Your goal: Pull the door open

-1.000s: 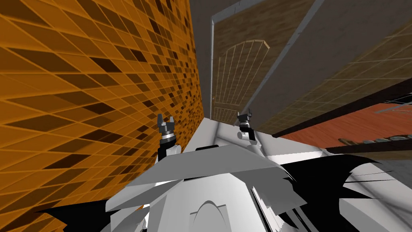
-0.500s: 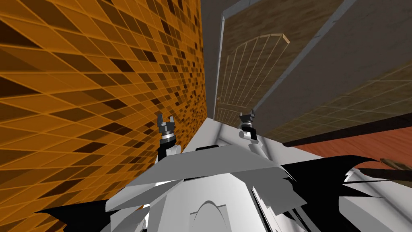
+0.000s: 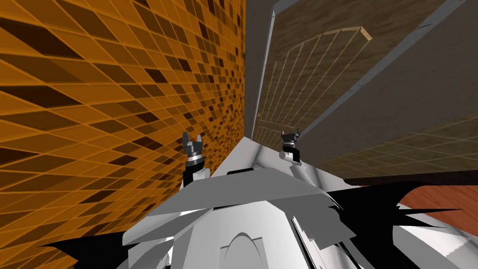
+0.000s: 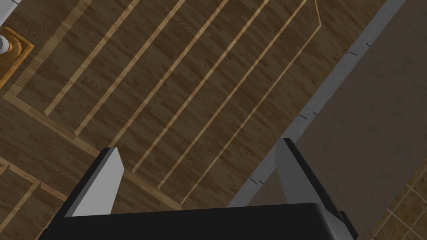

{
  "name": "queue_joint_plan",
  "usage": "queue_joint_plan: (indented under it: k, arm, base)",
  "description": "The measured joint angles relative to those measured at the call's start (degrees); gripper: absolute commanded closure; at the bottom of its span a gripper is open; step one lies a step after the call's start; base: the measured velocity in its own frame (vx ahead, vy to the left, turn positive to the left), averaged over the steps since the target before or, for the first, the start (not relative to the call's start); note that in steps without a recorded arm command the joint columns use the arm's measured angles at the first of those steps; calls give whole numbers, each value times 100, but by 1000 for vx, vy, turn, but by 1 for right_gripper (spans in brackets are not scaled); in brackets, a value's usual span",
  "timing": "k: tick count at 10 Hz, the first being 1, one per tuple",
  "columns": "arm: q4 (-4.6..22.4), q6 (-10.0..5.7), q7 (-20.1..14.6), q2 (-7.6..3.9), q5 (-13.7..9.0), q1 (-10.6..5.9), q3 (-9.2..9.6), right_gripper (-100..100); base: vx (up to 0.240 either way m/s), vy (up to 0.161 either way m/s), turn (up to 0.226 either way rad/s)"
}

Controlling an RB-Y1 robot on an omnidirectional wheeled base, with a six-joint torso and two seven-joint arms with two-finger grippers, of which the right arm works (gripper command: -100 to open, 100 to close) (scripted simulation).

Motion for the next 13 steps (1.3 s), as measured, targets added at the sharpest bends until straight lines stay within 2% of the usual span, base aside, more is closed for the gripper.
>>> queue_joint_plan:
  k: [2, 4, 6, 7, 9, 12, 13]
  arm:
    - [203, -2, -71, -72, -212, -95, -101, -100]
    - [433, -72, -145, -113, -358, -182, -145, -100]
    - [722, -161, -263, -188, -573, -273, -225, -100]
    - [812, -126, -295, -243, -725, -329, -317, -100]
    - [1128, -226, -421, -319, -906, -419, -366, -100]
    - [1397, -283, -525, -369, -1191, -498, -494, -100]
    - [1597, -332, -569, -404, -1277, -607, -516, -100]
  base:
    - [47, -18, 193]
    - [43, -11, 153]
    - [62, -22, 284]
    - [49, -32, 178]
    - [59, -24, 225]
    - [55, -21, 158]
    - [56, -23, 276]
